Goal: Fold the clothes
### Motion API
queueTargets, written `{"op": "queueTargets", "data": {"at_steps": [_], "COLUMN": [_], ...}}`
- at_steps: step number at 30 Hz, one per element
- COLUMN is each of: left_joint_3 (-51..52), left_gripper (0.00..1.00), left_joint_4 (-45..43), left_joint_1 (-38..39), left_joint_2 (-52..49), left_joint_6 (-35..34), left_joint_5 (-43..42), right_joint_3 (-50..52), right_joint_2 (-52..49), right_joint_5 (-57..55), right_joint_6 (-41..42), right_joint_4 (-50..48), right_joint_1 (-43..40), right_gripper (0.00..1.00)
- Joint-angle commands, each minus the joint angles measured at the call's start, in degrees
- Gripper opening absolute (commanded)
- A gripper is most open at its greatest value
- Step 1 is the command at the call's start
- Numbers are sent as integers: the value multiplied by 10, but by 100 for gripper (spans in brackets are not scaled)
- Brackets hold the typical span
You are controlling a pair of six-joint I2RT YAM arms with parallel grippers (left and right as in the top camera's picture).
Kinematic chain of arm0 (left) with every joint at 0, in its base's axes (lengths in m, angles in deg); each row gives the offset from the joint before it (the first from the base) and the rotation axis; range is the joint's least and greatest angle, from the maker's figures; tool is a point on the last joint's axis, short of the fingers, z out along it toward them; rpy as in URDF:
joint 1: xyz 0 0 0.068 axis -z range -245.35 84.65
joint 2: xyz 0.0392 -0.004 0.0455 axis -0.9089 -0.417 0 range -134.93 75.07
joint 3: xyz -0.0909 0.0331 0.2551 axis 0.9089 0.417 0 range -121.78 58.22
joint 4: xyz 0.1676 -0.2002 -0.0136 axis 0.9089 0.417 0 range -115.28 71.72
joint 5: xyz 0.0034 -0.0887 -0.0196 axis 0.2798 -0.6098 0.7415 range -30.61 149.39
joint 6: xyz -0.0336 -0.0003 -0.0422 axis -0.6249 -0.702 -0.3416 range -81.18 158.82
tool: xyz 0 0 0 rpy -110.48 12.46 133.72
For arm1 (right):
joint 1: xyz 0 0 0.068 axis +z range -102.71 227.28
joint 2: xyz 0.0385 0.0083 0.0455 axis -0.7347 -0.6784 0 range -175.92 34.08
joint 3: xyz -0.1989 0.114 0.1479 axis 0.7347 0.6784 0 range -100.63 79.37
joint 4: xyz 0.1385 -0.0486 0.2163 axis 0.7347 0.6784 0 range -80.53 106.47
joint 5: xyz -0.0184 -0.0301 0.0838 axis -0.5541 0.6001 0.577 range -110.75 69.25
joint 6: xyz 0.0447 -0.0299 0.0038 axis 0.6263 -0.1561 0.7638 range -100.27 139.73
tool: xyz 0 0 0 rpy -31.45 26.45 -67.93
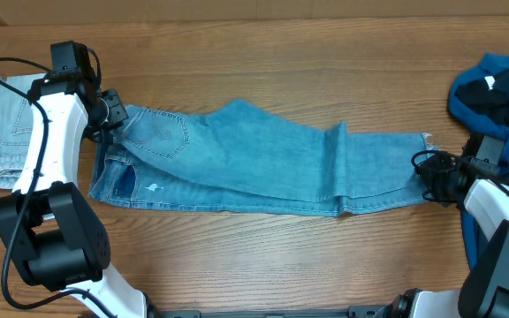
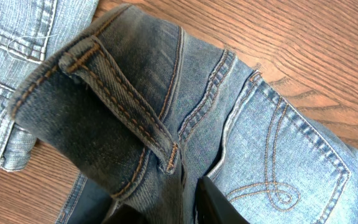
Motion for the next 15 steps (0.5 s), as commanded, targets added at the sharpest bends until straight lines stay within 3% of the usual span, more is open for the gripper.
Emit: {"op": "queueTargets", "data": {"at_steps": [1, 8, 12, 15], "left_joint_3": [4, 4, 4, 4], "left_gripper": [24, 25, 25, 26], "left_joint_4": [-1, -5, -5, -5], "left_joint_1": [-3, -3, -3, -3], "left_joint_2": [3, 3, 3, 3], "left_joint_6": [-8, -8, -7, -7], "left_joint_5": [-4, -5, -5, -4], "right_joint_3": [2, 2, 2, 1], "right_joint_2": [3, 0, -54, -59], "right_joint_5": [1, 2, 12, 18], "right_joint_6": [6, 18, 21, 21], "right_joint_4": [-5, 0, -3, -5], "right_joint_1": [3, 3, 10, 11], "right_gripper": [45, 45, 45, 30]}}
